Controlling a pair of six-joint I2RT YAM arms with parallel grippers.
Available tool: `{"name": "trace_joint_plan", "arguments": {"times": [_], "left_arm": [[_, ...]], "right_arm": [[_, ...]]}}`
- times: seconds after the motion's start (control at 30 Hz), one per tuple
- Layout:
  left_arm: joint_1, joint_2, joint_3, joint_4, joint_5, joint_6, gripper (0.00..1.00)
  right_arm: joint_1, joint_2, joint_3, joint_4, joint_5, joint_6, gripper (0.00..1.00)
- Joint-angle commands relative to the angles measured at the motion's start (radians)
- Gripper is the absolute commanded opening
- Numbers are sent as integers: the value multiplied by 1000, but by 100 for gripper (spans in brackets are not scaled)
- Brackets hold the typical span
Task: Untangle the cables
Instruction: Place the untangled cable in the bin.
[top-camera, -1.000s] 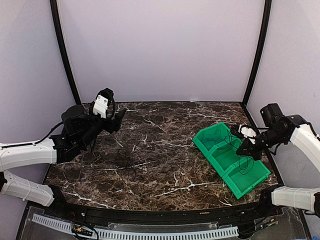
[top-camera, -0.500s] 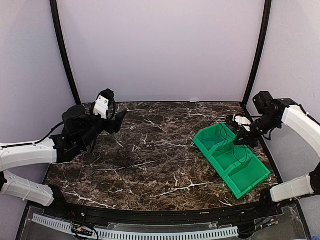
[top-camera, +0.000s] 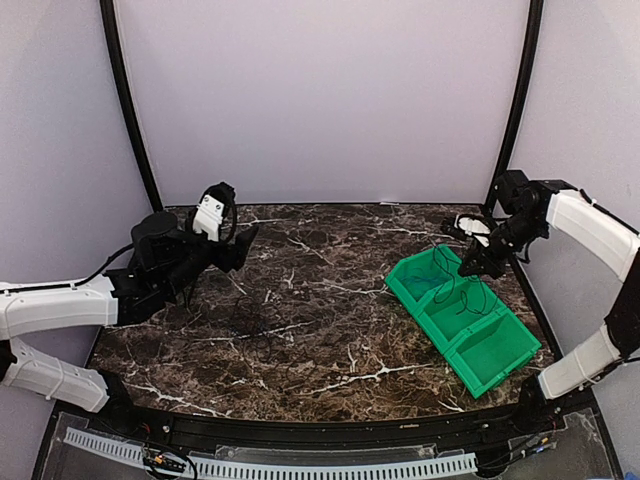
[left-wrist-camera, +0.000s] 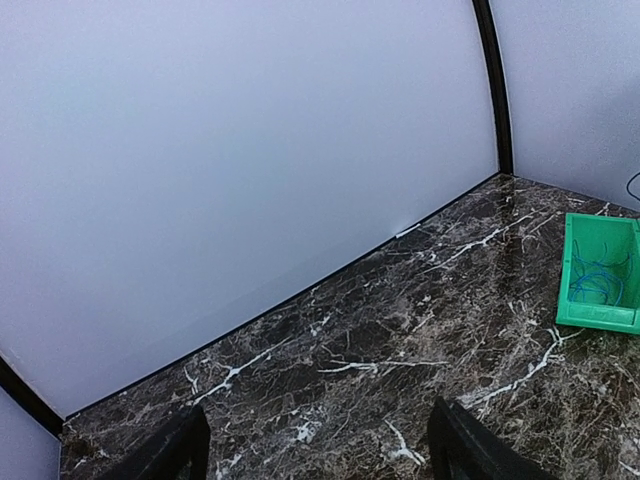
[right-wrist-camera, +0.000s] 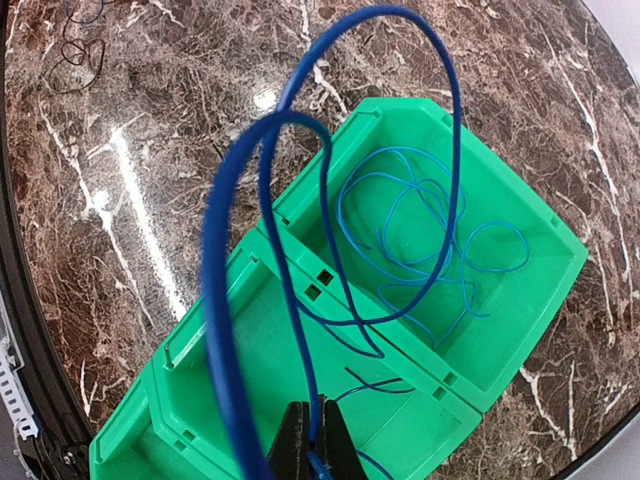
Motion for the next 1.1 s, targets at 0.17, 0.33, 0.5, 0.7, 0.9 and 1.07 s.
{"name": "trace_joint_plan", "arguments": {"times": [0.17, 0.33, 0.5, 0.7, 0.9, 1.07], "left_arm": [[5, 16, 40, -18, 12, -20, 78], [6, 18, 42, -23, 11, -22, 78], [5, 21, 43, -23, 13, -23, 78], [5, 23, 48, -31, 21, -29, 78], [6, 22, 51, -35, 25, -33, 78], [6, 16, 52, -36, 27, -33, 78]], "right_arm": [[-4, 24, 12, 37, -104, 11, 0], [-4, -19, -142, 93, -135, 25, 0], [-7, -87, -279, 128, -59, 12, 0], [-15, -128, -337, 176, 17, 5, 0], [-15, -72, -336, 283, 97, 89, 0], [-15, -50, -341, 286, 129, 92, 0]]}}
